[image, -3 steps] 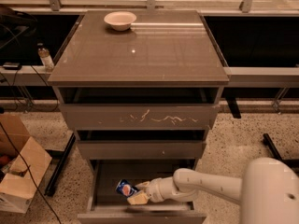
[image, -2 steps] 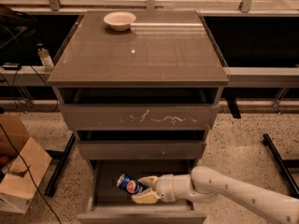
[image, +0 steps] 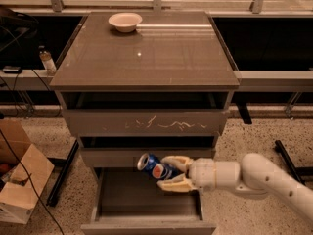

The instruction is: Pick pepsi can from bottom drawer and place on counter

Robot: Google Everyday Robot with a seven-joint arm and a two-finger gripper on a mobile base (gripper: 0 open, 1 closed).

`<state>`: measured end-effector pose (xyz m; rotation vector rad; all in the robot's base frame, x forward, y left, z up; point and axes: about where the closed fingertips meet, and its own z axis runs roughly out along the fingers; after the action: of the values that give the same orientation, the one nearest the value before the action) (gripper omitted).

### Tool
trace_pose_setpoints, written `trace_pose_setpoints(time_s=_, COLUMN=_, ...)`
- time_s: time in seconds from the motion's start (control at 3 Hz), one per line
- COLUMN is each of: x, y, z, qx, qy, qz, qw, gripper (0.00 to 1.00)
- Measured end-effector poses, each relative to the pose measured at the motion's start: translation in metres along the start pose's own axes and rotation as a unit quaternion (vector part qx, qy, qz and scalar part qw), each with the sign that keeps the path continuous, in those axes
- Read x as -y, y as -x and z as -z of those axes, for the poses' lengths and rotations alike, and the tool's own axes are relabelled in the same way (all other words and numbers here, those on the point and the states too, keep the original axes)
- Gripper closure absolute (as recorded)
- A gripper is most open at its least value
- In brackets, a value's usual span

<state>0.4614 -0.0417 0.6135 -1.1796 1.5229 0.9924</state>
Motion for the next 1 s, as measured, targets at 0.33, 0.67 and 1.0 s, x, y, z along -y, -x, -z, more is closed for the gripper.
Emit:
trace_pose_setpoints(time_s=0.33, x=0.008, y=0.095, z=0.035, qx=0.002, qy=-0.009, qz=0.114, qw=0.9935, gripper=1.00)
trace_pose_setpoints(time_s=0.67, x=0.026, y=0.185, z=0.049, qx=-0.013, qy=-0.013, qz=0.209, qw=0.9777, gripper=1.00)
trace_pose_setpoints(time_s=1.0, x=0.060, y=0.265, z=0.044, qx=-0.047, qy=-0.020, qz=0.280, qw=0.9585, gripper=1.00)
